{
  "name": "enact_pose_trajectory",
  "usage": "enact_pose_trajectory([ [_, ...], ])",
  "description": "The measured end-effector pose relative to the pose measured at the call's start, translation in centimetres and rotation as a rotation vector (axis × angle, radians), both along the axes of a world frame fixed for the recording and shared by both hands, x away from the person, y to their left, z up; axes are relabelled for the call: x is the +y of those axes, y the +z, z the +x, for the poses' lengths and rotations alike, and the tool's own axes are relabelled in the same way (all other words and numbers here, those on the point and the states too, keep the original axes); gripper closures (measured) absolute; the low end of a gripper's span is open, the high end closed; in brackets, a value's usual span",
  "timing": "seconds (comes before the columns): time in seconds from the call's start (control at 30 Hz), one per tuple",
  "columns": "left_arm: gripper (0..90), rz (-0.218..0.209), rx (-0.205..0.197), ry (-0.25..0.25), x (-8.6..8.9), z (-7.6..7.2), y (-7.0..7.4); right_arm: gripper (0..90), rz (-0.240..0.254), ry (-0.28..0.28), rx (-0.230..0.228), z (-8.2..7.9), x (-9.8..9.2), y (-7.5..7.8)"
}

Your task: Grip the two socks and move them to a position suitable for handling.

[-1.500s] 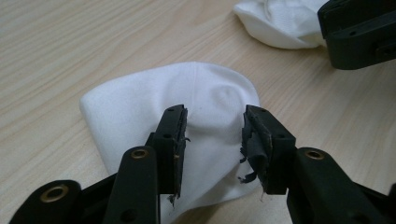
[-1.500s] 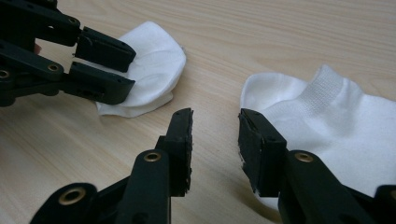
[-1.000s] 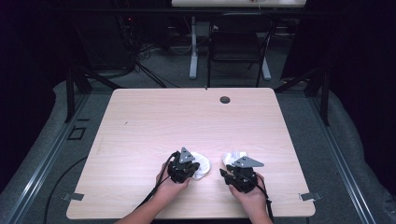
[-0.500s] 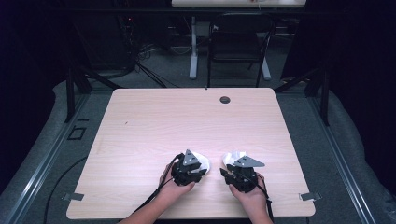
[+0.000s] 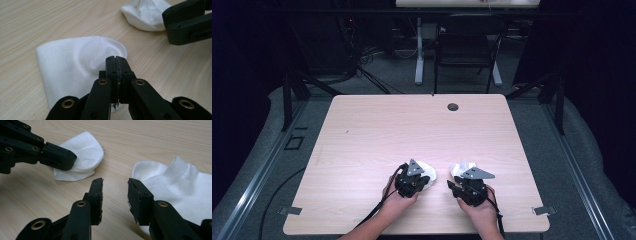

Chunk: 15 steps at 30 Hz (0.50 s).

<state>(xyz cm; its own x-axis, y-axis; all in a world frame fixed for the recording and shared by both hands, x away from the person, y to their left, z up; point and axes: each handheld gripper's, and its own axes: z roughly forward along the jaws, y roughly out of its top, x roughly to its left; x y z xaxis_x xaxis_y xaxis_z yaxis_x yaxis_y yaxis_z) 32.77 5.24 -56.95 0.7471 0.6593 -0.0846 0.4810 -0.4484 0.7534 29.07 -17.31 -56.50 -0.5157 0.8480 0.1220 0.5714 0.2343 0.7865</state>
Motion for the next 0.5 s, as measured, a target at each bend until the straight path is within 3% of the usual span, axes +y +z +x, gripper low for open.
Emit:
enact_pose_trajectory([
  [0.33, 90.0, -0.055, -0.007, 0.015, 0.6, -0.1, 1.1, 64.9, 0.015, 0.021, 0.007, -0.2, 0.6, 0.1],
  [0.5, 90.0, -0.089, -0.018, 0.025, 1.3, 0.0, 2.1, 74.8, 0.036, 0.062, 0.020, 0.0, 1.7, 0.7],
])
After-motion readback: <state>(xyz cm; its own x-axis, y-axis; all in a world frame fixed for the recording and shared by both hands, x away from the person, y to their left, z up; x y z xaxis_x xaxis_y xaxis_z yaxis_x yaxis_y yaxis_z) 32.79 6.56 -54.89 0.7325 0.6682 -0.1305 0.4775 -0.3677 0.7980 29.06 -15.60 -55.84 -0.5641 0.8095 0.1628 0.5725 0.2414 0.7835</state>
